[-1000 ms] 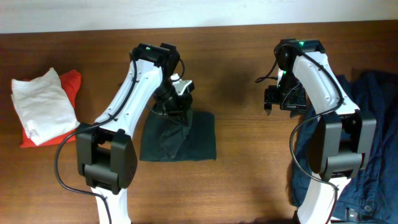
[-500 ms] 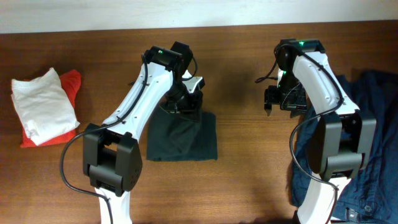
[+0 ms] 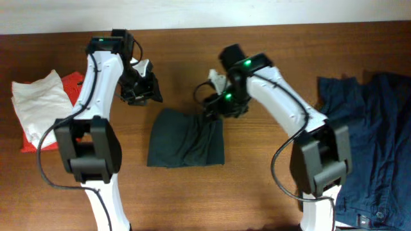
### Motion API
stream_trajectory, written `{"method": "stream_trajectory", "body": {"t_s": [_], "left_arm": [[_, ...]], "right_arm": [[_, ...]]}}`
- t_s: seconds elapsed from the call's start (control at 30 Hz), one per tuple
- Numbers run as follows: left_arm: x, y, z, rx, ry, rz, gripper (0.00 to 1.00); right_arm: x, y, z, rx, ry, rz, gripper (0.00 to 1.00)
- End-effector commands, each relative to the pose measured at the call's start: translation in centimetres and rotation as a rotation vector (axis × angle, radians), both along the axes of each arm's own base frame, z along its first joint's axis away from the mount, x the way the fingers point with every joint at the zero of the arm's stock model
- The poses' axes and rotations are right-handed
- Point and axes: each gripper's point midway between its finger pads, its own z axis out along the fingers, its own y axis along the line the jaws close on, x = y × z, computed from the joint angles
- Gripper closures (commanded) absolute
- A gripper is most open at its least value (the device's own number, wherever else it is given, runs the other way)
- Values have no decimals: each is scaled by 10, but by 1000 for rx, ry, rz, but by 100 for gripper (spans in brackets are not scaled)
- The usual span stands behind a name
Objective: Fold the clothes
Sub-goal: 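Fold the strip's left end rightward with the left gripper into a square, then grasp the folded sweatshirt with both grippers and lift it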
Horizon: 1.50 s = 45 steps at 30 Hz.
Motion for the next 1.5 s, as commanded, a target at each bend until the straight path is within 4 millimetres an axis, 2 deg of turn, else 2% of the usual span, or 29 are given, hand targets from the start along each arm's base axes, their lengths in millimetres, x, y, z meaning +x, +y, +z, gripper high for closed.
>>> {"method": "stream_trajectory", "body": {"t_s": [0.0,0.07,0.1,0.13,0.17,0.2,0.23,0.27,0.33,0.4,0.47,0.53,0.57,0.6,0.63,0.67,0.73,0.77,0.83,0.93,0.97,1.0,1.03,1.07,1.13,1.23,1.33,1.37,1.47], "left_arm": [[-1,-3,-16,17,23,-35,51],[0,-1,-28,36,40,-36,50],[-2,-2,-36,37,60,-41,50],[-2,-3,-39,38,68,-43,50],[-2,-3,-42,38,74,-43,51],[-2,-3,-46,39,81,-44,52],[-2,-3,-48,39,84,-43,52],[-2,-4,-48,34,84,-43,57],[5,-9,-41,-24,54,-42,57],[14,-19,-28,-103,12,-56,56],[16,-27,-28,-105,-9,-93,56],[15,-28,-28,-105,-9,-99,56],[16,-28,-29,-106,-14,-99,56],[17,-28,-29,-106,-16,-98,56],[18,-30,-28,-118,-23,-98,56],[21,-39,-23,-180,-47,-120,56],[21,-41,-23,-185,-70,-175,57],[18,-39,-25,-162,-62,-190,57],[16,-39,-29,-142,-51,-205,56],[15,-39,-34,-144,-49,-227,58],[10,-39,-38,-126,-28,-240,64],[2,-29,-47,-48,10,-256,67],[-8,-17,-54,34,53,-272,77],[-17,-10,-60,70,90,-278,87],[-34,3,-73,113,160,-281,99],[-51,27,-75,230,246,-262,99],[-59,28,-72,239,290,-223,99],[-59,27,-72,239,291,-218,99],[-71,26,-66,241,344,-228,99]], "right_arm": [[6,3,-23,-128,-12,-81,21],[6,6,-39,-152,18,-116,30],[6,5,-43,-162,23,-116,45],[7,5,-44,-161,22,-117,56],[8,5,-44,-159,18,-117,81],[8,4,-44,-163,16,-119,91],[10,2,-45,-179,7,-121,92],[13,-5,-47,-220,-17,-127,96],[28,-29,-50,-348,-95,-173,96],[44,-47,-50,-380,-154,-139,95],[48,-62,-49,-387,-156,-94,70],[36,-77,-35,-415,-92,-141,65],[29,-83,-13,-417,-75,-198,62],[23,-82,1,-396,-80,-200,59],[10,-77,14,-368,-60,-187,50],[-6,-69,18,-344,-3,-163,41],[-38,-57,14,-295,130,-118,37],[-56,-53,7,-298,193,-91,37],[-76,-50,-18,-326,234,-52,37],[-89,-48,-63,-329,229,-35,39],[-86,-48,-72,-323,207,-40,50],[-78,-53,-76,-350,166,-44,75],[-68,-59,-76,-374,129,-55,92],[-62,-64,-76,-389,110,-67,95],[-52,-75,-76,-389,102,-106,95],[-36,-94,-77,-374,94,-175,93],[-19,-92,-78,-336,42,-194,84],[-16,-90,-78,-330,28,-195,73],[2,-94,-77,-306,-26,-228,70]]}}
